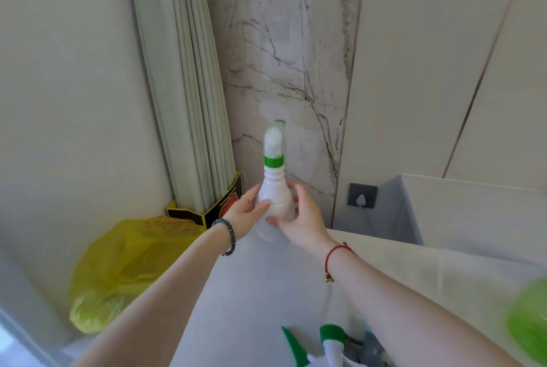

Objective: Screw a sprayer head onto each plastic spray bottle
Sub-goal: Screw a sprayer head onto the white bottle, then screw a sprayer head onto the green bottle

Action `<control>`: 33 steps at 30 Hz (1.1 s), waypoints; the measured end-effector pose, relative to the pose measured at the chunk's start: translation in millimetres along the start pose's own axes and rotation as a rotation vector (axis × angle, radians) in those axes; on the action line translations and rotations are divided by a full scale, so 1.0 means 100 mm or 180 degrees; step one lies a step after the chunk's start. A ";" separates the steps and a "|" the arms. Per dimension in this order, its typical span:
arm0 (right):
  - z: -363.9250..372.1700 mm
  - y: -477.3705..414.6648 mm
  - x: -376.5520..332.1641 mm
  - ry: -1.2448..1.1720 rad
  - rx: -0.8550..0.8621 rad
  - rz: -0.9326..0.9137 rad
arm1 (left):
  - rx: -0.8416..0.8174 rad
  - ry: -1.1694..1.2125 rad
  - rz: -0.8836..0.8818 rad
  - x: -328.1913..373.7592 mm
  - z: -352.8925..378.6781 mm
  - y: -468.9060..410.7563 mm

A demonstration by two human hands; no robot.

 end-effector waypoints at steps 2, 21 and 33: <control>0.08 -0.09 0.14 0.0019 0.0046 0.0066 | 0.0014 0.0060 -0.0142 -0.17 0.02 -0.03; -1.79 1.45 0.56 0.0419 0.0878 -0.0366 | 0.0676 0.0258 -0.0048 0.67 0.73 0.90; -2.64 1.92 1.10 0.0299 0.1824 0.0191 | -0.0635 0.0650 0.0030 1.29 2.66 0.71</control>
Point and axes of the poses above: each hand's wrist, its own y-axis away from the middle knuckle, its own z-axis out of the palm, x = y × z, the point moved 1 cm from there along -y, towards the middle knuckle, and after that the axes turned 15 degrees about z, right-handed, at the moved point
